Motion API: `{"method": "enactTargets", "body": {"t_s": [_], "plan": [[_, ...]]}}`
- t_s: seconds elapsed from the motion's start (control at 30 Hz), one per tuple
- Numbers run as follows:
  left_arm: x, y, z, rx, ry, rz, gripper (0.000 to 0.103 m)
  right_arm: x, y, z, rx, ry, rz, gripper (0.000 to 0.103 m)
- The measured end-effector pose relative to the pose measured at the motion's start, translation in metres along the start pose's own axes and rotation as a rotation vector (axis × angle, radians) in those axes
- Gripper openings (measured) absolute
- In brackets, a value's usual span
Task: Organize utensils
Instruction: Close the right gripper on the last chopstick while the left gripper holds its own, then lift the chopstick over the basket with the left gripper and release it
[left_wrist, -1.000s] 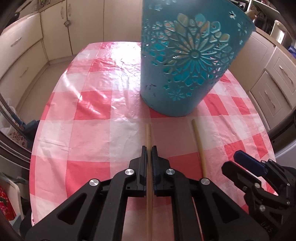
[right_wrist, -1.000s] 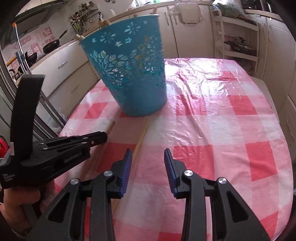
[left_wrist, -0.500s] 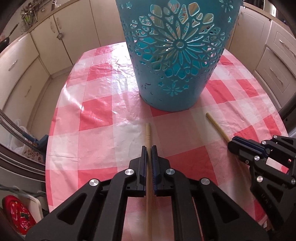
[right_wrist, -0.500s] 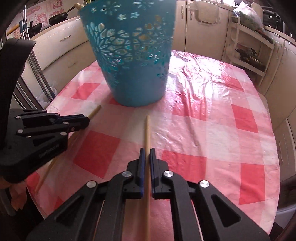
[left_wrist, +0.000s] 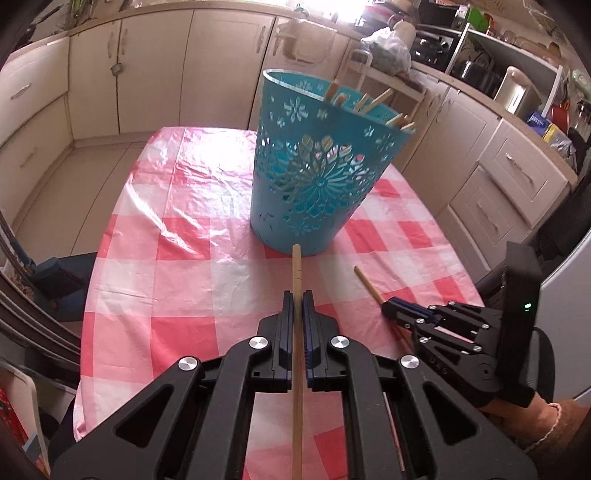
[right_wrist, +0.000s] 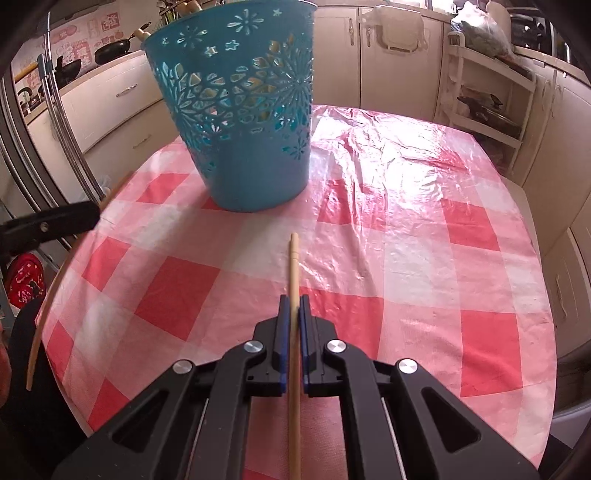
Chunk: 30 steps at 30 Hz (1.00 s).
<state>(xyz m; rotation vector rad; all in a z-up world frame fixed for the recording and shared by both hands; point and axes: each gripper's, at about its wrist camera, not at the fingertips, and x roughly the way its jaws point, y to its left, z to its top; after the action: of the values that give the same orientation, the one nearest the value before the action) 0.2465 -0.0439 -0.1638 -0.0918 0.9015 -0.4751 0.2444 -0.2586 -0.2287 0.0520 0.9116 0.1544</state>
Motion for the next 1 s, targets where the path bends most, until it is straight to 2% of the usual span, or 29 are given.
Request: {"method": "enactTargets", "body": {"t_s": [0.2,0.5,0.63,1.0], "plan": [[-0.050,-0.005,0.019,-0.016,-0.108,-0.051,0.005,0.000,0.001,-0.003,-0.009,-0.025,0.002,0.006],[-0.103,-0.021,0.080,-0.017,-0.304,-0.095,0.005,-0.001,0.001,-0.004,-0.006,-0.031,0.007,0.006],[-0.105,-0.031,0.113,-0.019,-0.368,-0.087,0.005,-0.002,0.000,-0.005,-0.002,-0.032,0.015,0.006],[-0.072,-0.048,0.195,-0.062,-0.517,-0.033,0.005,-0.002,-0.001,-0.004,-0.002,-0.031,0.025,0.006]]}}
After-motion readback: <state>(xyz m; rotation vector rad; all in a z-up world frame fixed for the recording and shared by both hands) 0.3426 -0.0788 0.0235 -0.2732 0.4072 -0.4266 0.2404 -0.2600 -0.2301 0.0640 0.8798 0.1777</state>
